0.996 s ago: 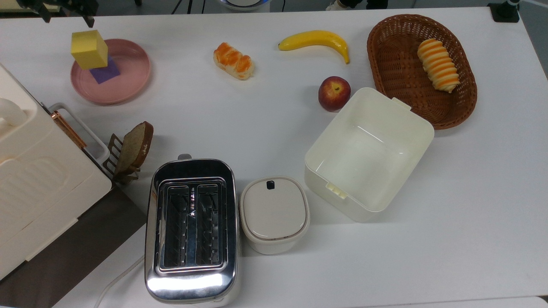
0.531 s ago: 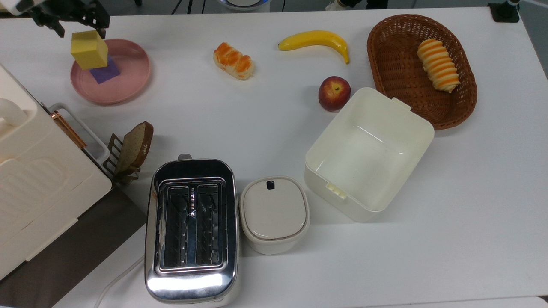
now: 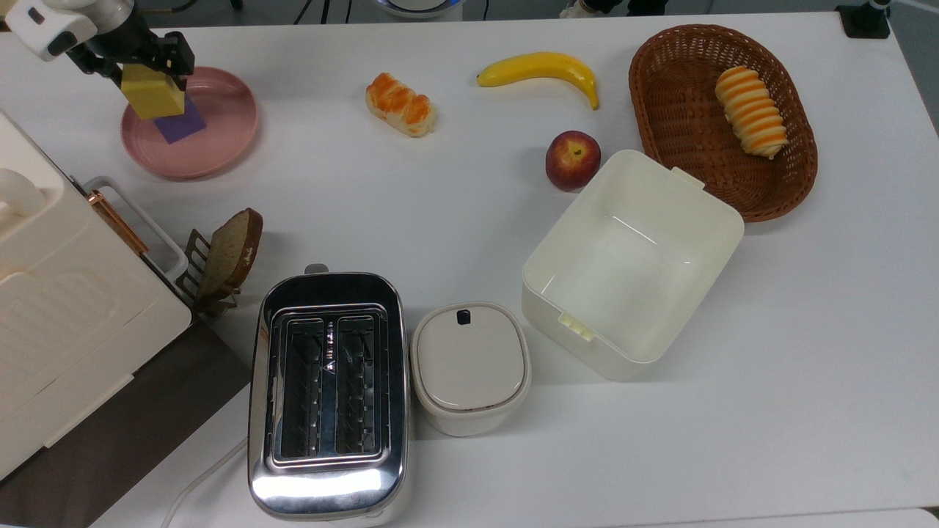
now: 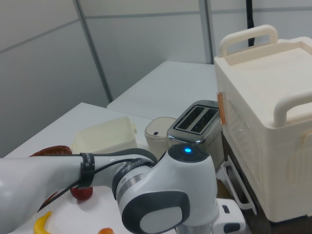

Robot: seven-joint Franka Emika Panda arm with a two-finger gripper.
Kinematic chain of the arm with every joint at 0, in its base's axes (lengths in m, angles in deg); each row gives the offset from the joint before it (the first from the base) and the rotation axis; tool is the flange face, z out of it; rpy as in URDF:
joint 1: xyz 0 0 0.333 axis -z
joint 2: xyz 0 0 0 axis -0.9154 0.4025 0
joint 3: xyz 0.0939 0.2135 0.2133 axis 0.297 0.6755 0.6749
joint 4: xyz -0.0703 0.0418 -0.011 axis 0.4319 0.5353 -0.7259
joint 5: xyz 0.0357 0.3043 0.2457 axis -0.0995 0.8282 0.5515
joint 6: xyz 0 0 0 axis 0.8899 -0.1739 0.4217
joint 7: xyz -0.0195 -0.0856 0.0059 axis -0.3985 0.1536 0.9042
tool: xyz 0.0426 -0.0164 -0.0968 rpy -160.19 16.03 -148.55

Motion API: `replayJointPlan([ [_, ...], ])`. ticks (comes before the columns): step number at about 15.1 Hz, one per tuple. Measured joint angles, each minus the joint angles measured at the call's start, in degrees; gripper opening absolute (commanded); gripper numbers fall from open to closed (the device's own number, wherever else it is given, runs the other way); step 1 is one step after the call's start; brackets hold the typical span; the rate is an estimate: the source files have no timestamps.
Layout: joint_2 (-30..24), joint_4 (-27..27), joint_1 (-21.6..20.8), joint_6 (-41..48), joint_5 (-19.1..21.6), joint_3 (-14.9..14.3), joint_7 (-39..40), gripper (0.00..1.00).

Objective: Put the yellow cube on the table
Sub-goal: 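Move the gripper over the pink plate and lower onto the yellow cube, then carry the yellow cube across the table and lower it onto the tabletop, then open the gripper, release the yellow cube, and raise the arm away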

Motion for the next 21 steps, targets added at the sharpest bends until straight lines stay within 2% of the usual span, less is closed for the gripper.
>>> replayJointPlan([
  [4, -2.0, 0.4, -2.8, 2.3, 0.0, 0.0, 0.0, 0.47],
  [7, -4.6, 0.6, -8.5, 4.7, 0.0, 0.2, -5.6, 0.55],
  [10, -5.2, 0.7, -18.1, 4.9, 0.0, 0.5, -17.9, 0.57],
  [14, -3.2, 0.6, -32.3, 5.0, 0.0, 0.7, -35.6, 0.59],
  [16, 0.0, 0.6, -39.1, 4.4, 0.0, 0.8, -45.6, 0.75],
  [17, 0.9, 0.6, -40.7, 3.6, 0.0, 0.8, -48.1, 0.84],
  [18, 2.0, 0.7, -42.2, 2.8, 0.0, 0.8, -50.7, 1.00],
  [21, 4.5, 0.8, -45.3, 1.1, 0.0, 0.8, -55.1, 1.00],
])
